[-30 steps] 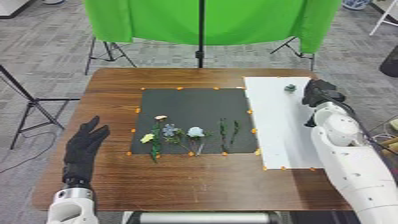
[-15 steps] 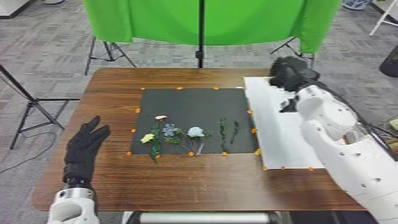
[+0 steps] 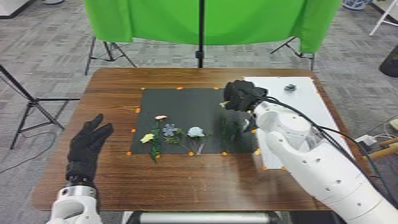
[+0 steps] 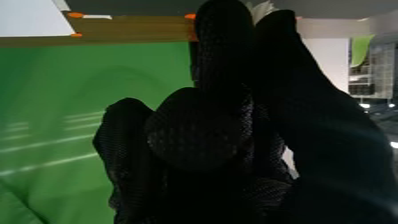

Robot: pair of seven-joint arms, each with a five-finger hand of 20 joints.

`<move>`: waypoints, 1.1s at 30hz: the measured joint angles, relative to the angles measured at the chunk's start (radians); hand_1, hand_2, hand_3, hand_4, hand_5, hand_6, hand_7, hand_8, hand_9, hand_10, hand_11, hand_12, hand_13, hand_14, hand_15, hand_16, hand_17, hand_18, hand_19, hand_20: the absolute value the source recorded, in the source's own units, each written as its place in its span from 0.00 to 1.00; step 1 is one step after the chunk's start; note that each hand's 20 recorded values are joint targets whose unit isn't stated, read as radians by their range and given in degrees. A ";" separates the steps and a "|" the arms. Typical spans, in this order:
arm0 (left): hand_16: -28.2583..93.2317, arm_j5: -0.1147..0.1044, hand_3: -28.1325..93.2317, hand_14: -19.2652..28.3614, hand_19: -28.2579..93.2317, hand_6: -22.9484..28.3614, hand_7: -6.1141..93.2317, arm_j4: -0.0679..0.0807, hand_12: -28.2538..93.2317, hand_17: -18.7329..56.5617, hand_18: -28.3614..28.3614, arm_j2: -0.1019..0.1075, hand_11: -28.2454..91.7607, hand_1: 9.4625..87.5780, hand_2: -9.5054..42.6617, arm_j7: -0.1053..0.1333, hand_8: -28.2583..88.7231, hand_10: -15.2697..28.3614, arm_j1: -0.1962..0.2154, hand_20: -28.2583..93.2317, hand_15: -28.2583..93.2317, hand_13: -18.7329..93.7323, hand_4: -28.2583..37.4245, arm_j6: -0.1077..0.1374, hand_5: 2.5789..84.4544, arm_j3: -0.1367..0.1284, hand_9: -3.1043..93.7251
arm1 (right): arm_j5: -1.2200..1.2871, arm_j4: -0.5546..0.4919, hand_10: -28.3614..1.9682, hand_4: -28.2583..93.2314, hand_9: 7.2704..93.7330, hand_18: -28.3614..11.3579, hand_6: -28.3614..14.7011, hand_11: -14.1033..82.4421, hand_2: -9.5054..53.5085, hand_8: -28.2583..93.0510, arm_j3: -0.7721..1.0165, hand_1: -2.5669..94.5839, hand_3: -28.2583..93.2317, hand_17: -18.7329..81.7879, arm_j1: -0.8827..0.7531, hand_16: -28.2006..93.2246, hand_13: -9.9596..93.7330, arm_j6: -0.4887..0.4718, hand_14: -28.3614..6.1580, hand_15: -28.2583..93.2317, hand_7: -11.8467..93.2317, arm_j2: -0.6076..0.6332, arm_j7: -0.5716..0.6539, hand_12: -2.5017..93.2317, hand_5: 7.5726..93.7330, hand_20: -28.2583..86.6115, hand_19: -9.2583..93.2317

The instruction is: Arrange flowers

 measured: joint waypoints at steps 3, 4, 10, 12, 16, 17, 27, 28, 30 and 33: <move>0.27 0.000 0.76 0.71 0.27 0.52 0.13 0.000 0.33 0.30 0.72 0.000 0.35 0.13 0.27 -0.001 0.19 0.63 0.000 0.39 0.32 0.48 0.00 0.000 0.45 0.000 0.50 | -0.018 0.001 0.60 0.09 0.94 0.42 0.73 0.38 0.00 0.28 0.005 0.61 0.69 0.82 -0.007 0.51 0.96 -0.001 0.78 0.73 0.34 -0.001 -0.005 0.36 0.77 0.75 1.00; 0.27 0.000 0.76 0.71 0.27 0.52 0.13 0.000 0.33 0.30 0.72 0.000 0.35 0.13 0.27 -0.001 0.19 0.63 0.000 0.39 0.32 0.48 0.00 0.000 0.45 0.000 0.50 | -0.023 0.001 0.60 0.09 0.94 0.42 0.73 0.38 0.00 0.28 0.007 0.61 0.69 0.81 -0.010 0.51 0.96 -0.001 0.77 0.73 0.34 -0.001 -0.006 0.36 0.77 0.75 1.00; 0.27 0.001 0.76 0.71 0.27 0.52 0.13 0.001 0.33 0.30 0.72 -0.001 0.35 0.13 0.27 -0.001 0.19 0.63 0.000 0.39 0.32 0.48 0.00 -0.001 0.45 0.000 0.50 | -0.042 0.004 0.59 0.09 0.93 0.42 0.73 0.38 0.00 0.28 0.020 0.60 0.69 0.81 -0.026 0.51 0.96 -0.008 0.77 0.73 0.34 0.002 -0.006 0.35 0.77 0.74 1.00; 0.27 0.001 0.76 0.71 0.27 0.52 0.13 0.001 0.33 0.30 0.72 -0.002 0.35 0.13 0.27 -0.002 0.19 0.63 0.000 0.39 0.32 0.48 0.00 -0.002 0.45 0.000 0.50 | -0.045 0.004 0.59 0.09 0.93 0.42 0.72 0.39 0.00 0.28 0.025 0.59 0.68 0.81 -0.033 0.51 0.96 -0.012 0.77 0.73 0.33 0.004 -0.006 0.35 0.76 0.74 1.00; 0.27 0.002 0.76 0.71 0.27 0.52 0.13 0.001 0.33 0.30 0.72 -0.002 0.35 0.15 0.23 -0.002 0.19 0.63 0.000 0.39 0.32 0.48 0.01 -0.003 0.45 0.000 0.50 | -0.045 0.003 0.58 0.09 0.92 0.42 0.71 0.41 0.00 0.28 0.034 0.58 0.66 0.80 -0.045 0.51 0.95 -0.025 0.77 0.73 0.33 0.008 -0.006 0.32 0.74 0.74 1.00; 0.27 0.002 0.76 0.71 0.27 0.52 0.13 0.001 0.33 0.30 0.72 -0.002 0.35 0.17 0.20 -0.002 0.19 0.63 0.000 0.39 0.32 0.48 0.01 -0.003 0.45 0.000 0.50 | -0.045 0.002 0.57 0.10 0.91 0.42 0.71 0.41 0.00 0.28 0.036 0.58 0.66 0.80 -0.047 0.51 0.95 -0.030 0.77 0.73 0.33 0.009 -0.007 0.31 0.74 0.74 1.00; 0.27 0.027 0.75 0.70 0.27 0.52 0.13 0.002 0.33 0.30 0.72 -0.002 0.34 0.23 0.10 -0.014 0.19 0.62 0.000 0.39 0.31 0.47 0.06 -0.031 0.44 -0.003 0.50 | -0.047 -0.004 0.56 0.06 0.90 0.40 0.72 0.44 0.00 0.23 0.046 0.48 0.76 0.79 -0.055 0.51 0.94 -0.069 0.76 0.73 0.31 0.022 -0.007 0.28 0.70 0.73 1.00; 0.27 0.029 0.75 0.70 0.27 0.51 0.13 0.002 0.33 0.30 0.72 -0.001 0.34 0.23 0.10 -0.016 0.19 0.62 0.000 0.39 0.31 0.47 0.07 -0.034 0.44 -0.004 0.50 | -0.047 -0.007 0.56 0.06 0.90 0.40 0.72 0.44 0.00 0.19 0.046 0.47 0.77 0.79 -0.055 0.51 0.94 -0.073 0.76 0.73 0.31 0.024 -0.008 0.28 0.69 0.73 1.00; 0.27 0.034 0.75 0.70 0.27 0.51 0.13 0.002 0.33 0.30 0.72 -0.001 0.34 0.23 0.10 -0.020 0.19 0.62 -0.001 0.39 0.31 0.47 0.07 -0.038 0.44 -0.006 0.50 | -0.045 -0.016 0.55 0.06 0.89 0.40 0.72 0.44 0.00 0.16 0.047 0.45 0.77 0.79 -0.056 0.51 0.94 -0.084 0.75 0.73 0.31 0.031 -0.008 0.28 0.68 0.73 1.00; 0.27 0.038 0.75 0.70 0.27 0.51 0.13 0.002 0.33 0.30 0.72 0.000 0.34 0.24 0.09 -0.022 0.19 0.62 -0.001 0.39 0.31 0.47 0.08 -0.041 0.44 -0.009 0.50 | -0.032 -0.041 0.55 0.06 0.89 0.40 0.71 0.44 0.00 0.15 0.053 0.43 0.77 0.79 -0.059 0.51 0.94 -0.116 0.75 0.73 0.30 0.042 -0.006 0.28 0.68 0.74 1.00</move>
